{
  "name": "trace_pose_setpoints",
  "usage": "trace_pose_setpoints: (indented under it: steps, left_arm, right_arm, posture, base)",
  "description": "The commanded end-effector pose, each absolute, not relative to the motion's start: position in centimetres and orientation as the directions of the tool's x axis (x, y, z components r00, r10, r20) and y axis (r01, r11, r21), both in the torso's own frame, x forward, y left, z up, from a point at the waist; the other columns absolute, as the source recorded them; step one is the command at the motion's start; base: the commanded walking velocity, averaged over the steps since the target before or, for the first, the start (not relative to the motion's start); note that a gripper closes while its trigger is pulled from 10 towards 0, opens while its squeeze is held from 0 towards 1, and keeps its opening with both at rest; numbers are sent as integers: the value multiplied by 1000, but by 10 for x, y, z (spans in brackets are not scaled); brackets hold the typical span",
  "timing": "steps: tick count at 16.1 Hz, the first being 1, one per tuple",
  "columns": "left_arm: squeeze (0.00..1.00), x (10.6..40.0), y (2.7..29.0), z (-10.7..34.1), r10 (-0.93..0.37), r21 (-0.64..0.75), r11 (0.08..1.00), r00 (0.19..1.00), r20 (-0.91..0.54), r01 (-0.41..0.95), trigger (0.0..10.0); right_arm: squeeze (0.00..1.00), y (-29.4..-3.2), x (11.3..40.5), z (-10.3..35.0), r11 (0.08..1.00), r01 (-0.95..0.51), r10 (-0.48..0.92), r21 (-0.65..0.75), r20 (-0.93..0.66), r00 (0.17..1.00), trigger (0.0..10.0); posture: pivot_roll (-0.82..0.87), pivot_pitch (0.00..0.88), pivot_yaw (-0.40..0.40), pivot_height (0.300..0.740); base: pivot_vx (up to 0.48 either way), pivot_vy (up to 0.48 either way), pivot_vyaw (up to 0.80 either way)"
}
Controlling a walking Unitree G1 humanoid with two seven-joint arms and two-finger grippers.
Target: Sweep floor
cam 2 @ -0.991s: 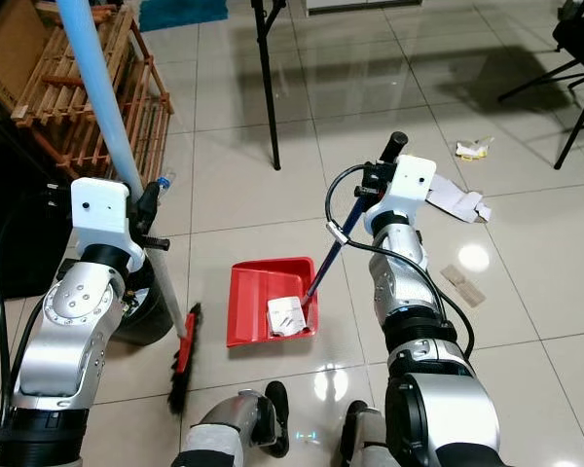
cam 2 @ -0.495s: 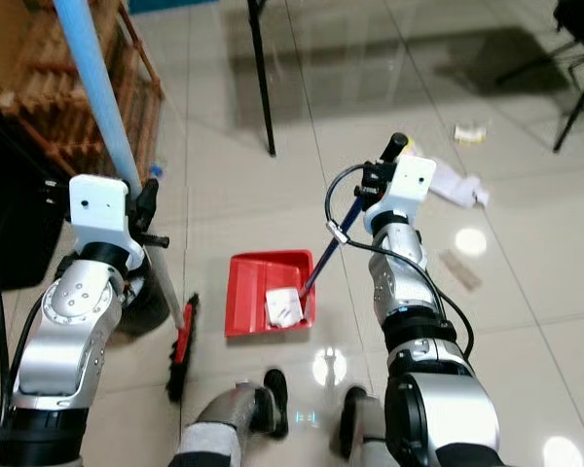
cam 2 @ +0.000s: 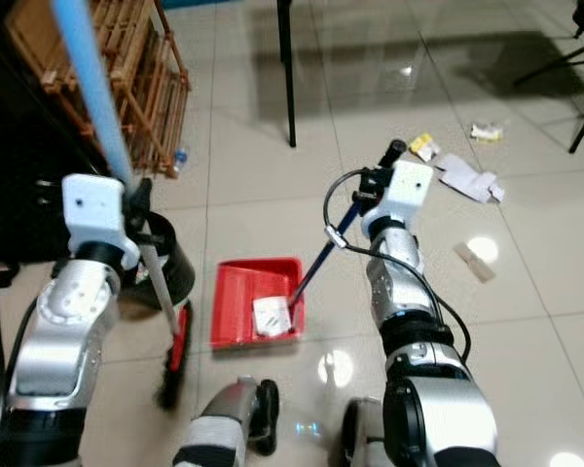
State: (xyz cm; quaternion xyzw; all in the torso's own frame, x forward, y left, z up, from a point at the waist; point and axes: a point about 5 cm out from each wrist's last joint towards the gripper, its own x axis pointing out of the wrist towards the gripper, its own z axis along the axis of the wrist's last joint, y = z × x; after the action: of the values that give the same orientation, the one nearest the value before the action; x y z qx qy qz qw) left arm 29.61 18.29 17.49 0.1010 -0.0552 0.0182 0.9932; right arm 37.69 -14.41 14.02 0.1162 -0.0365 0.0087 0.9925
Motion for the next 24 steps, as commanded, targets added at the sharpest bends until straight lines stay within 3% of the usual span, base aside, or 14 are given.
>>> trace_pose_setpoints:
  steps: [1, 6, 20, 24]
  left_arm:
    - [0, 295, 180, 184, 19, 204, 978, 988, 153, -51, 10000]
    - [0, 295, 180, 184, 22, 207, 977, 988, 152, -54, 10000]
    - [0, 293, 183, 185, 19, 202, 978, 988, 153, -50, 10000]
    - [0, 293, 183, 185, 23, 205, 977, 988, 154, -54, 10000]
  right_arm:
    - [0, -149, 377, 144, 973, -14, -8, 230, 94, 996, 10000]
    - [0, -149, 377, 143, 973, -14, -7, 231, 90, 996, 10000]
    - [0, -148, 376, 142, 974, -16, -4, 225, 86, 996, 10000]
    - [0, -148, 376, 142, 975, -16, -3, 223, 85, 996, 10000]
  posture:
    - [79, 244, 69, 740]
    - [81, 244, 69, 740]
    - [84, 248, 71, 740]
    - [84, 245, 67, 740]
  base:
    - [0, 480, 0]
    - [0, 439, 0]
    - [0, 0, 0]
    - [0, 354, 0]
